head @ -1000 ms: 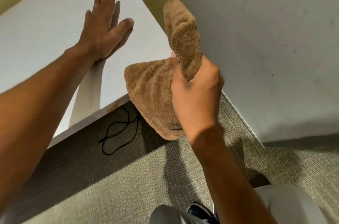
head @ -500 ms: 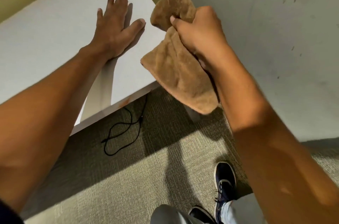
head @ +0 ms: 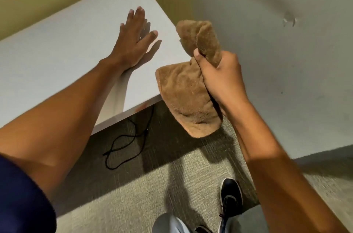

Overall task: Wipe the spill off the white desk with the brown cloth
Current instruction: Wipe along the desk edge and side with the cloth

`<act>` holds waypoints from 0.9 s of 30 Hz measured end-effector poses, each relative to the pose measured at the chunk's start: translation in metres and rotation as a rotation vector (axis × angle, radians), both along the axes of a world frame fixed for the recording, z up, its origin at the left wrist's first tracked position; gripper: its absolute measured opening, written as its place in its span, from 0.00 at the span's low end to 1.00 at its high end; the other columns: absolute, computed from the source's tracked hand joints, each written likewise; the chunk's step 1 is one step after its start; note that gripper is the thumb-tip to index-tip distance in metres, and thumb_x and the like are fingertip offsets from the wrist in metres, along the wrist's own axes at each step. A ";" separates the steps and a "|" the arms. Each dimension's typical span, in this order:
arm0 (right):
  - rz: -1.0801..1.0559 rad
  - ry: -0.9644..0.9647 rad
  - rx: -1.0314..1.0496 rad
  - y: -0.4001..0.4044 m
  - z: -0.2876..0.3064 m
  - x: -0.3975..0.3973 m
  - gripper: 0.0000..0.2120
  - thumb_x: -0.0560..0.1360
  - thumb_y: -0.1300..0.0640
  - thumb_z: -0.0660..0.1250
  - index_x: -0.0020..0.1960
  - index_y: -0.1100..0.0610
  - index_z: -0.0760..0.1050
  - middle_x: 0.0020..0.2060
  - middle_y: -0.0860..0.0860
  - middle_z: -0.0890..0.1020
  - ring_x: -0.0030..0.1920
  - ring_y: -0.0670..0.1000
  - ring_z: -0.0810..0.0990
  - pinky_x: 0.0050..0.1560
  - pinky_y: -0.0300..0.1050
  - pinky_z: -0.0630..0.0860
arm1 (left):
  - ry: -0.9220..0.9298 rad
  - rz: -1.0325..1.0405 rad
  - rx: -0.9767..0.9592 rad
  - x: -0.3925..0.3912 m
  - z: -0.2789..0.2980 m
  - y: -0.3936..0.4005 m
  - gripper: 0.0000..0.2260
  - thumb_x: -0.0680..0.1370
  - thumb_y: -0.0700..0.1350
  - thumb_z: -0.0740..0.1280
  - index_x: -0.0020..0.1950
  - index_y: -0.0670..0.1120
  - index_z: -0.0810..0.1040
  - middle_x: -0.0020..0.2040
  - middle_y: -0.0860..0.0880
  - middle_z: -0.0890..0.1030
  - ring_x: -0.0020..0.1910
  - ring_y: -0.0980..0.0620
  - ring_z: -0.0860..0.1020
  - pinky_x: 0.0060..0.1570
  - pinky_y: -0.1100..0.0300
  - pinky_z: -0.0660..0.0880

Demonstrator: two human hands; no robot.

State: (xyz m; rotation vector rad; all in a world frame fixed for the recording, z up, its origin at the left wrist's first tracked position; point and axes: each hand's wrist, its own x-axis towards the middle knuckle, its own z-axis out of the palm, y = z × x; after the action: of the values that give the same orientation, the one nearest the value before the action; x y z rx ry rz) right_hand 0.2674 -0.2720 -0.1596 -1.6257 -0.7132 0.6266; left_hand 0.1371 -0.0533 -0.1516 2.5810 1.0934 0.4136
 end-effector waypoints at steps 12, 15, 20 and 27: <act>-0.363 0.156 0.268 -0.032 -0.014 -0.084 0.10 0.79 0.56 0.68 0.43 0.43 0.73 0.40 0.35 0.78 0.42 0.26 0.78 0.45 0.21 0.70 | 0.067 -0.049 -0.017 -0.127 0.026 -0.058 0.34 0.79 0.66 0.49 0.82 0.54 0.44 0.82 0.59 0.45 0.79 0.62 0.40 0.79 0.48 0.40; -0.396 0.172 0.292 -0.029 -0.021 -0.111 0.05 0.79 0.51 0.68 0.51 0.53 0.80 0.44 0.44 0.83 0.46 0.37 0.82 0.48 0.30 0.76 | 0.138 -0.027 -0.034 -0.166 0.029 -0.057 0.36 0.77 0.69 0.47 0.81 0.55 0.43 0.81 0.62 0.43 0.77 0.66 0.38 0.78 0.51 0.39; -0.338 0.009 0.217 -0.022 -0.026 -0.167 0.17 0.75 0.51 0.67 0.58 0.62 0.80 0.50 0.55 0.86 0.53 0.53 0.83 0.55 0.43 0.78 | 0.237 0.018 -0.079 -0.192 0.012 -0.058 0.36 0.77 0.70 0.44 0.81 0.55 0.42 0.80 0.62 0.41 0.77 0.67 0.36 0.78 0.49 0.38; -0.422 -0.007 0.276 -0.007 -0.026 -0.207 0.12 0.76 0.55 0.68 0.57 0.60 0.78 0.52 0.52 0.84 0.53 0.41 0.79 0.56 0.26 0.72 | 0.274 0.067 0.019 -0.186 0.004 -0.060 0.39 0.76 0.69 0.42 0.82 0.50 0.46 0.82 0.54 0.44 0.80 0.57 0.41 0.77 0.49 0.41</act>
State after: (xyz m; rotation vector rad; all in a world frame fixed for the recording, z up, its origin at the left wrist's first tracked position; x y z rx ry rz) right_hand 0.0599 -0.2788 -0.1854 -1.4597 -0.4188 0.2064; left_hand -0.0491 -0.1129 -0.1477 2.6806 1.2724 0.0857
